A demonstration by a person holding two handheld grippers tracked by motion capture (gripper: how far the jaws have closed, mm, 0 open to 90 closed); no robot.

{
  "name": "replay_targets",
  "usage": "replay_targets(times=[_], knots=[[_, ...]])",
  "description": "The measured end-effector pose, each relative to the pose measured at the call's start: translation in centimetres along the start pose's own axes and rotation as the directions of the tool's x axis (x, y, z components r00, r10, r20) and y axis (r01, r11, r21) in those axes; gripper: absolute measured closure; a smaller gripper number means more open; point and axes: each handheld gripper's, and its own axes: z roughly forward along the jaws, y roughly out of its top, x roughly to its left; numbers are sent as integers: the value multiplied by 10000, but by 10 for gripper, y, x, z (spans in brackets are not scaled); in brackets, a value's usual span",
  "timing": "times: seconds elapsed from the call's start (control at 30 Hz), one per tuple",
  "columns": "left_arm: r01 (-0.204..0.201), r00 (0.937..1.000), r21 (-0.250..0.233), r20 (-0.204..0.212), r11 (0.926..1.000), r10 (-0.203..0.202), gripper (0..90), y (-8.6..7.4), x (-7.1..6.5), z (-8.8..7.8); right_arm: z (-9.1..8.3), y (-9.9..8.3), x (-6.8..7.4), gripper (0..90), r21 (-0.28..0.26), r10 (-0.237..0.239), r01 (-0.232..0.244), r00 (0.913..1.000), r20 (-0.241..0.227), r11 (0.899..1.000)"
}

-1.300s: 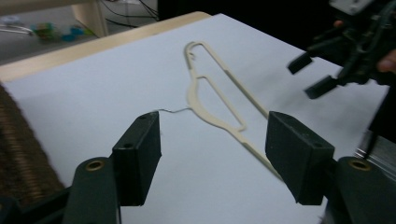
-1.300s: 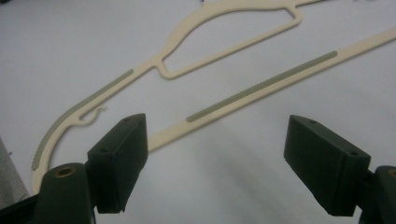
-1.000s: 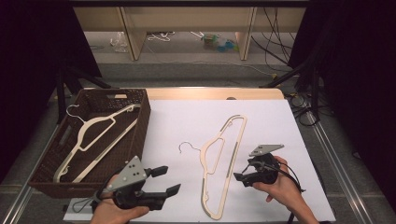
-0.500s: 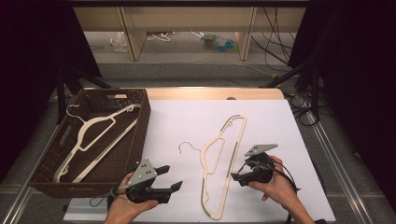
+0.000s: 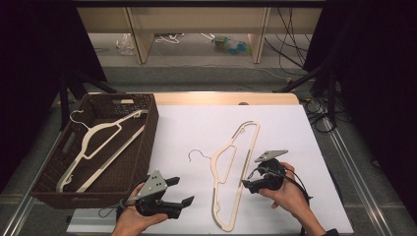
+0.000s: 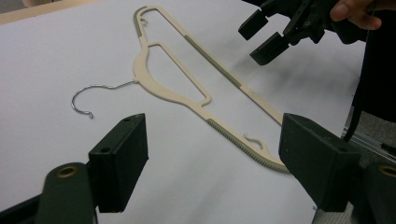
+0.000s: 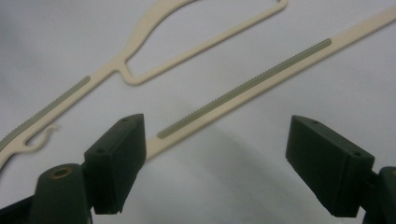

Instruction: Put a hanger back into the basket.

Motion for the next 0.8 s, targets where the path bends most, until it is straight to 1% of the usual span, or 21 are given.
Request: replay_targets(times=[0.03,0.07,0.1,0.13,0.17,0.2,0.23,0.33,0.37,0.4,0.43,0.47,0.5,0.53,0.57,0.6,0.63,0.67,0.73,0.77,0.8], knots=[[-138,9999,64,-89,9999,138,240,-1,1,0,3,1,1,214,-42,155,-155,9999,68,9999],[115,9999,72,-76,9999,-114,240,-2,1,1,4,3,1,224,183,117,-118,9999,36,9998],[-34,9999,117,-94,9999,35,241,-2,3,1,7,4,1,232,204,33,-35,10000,79,9998],[256,9997,16,17,9997,-256,240,-2,3,1,11,5,1,231,206,-136,132,9997,187,9997],[206,9998,-22,9,9998,-205,241,-2,4,1,14,7,1,228,290,-157,150,9996,242,9995],[131,9999,15,-89,9999,-131,240,-2,4,0,16,9,0,229,472,-146,134,9996,260,9988],[88,9999,26,-74,10000,-88,240,-2,4,0,18,12,0,231,559,-204,189,9994,262,9983],[-51,10000,40,-59,10000,51,240,-2,5,0,23,16,1,231,616,-262,236,9988,412,9978],[-19,10000,50,22,10000,18,238,-3,5,1,27,22,2,232,749,-260,224,9985,481,9969],[10,10000,43,-29,10000,-10,238,-3,5,1,29,24,3,236,865,-245,195,9981,564,9961],[-48,10000,124,48,9999,47,238,-4,6,1,29,24,3,236,865,-245,195,9981,564,9961],[7,10000,154,39,9999,-8,236,-4,5,2,30,26,4,241,1000,-347,282,9973,641,9946],[228,9997,135,59,9996,-229,235,-5,4,3,34,28,4,245,1197,-144,52,9970,761,9928],[-59,9999,239,132,9997,56,235,-5,5,3,36,29,2,251,1230,-318,221,9964,780,9922],[-13,10000,144,99,9999,11,235,-5,5,4,38,30,2,259,1255,-208,102,9963,829,9920],[198,9998,155,53,9997,-199,235,-6,3,4,39,31,2,262,1329,-93,-24,9961,876,9911],[97,9999,143,68,9999,-98,235,-5,3,4,40,31,3,262,1505,30,-171,9956,936,9885],[-8,10000,144,74,9999,7,235,-5,4,3,42,32,2,262,1593,-72,-83,9953,964,9872],[11,10000,133,68,9999,-12,235,-5,4,4,44,33,3,271,1766,45,-231,9944,1051,9840],[171,9998,215,26,9996,-172,235,-6,3,3,46,34,2,288,1769,-29,-160,9944,1059,9841],[48,10000,208,45,9998,-49,235,-5,4,3,46,34,3,300,1896,20,-228,9940,1094,9816]])
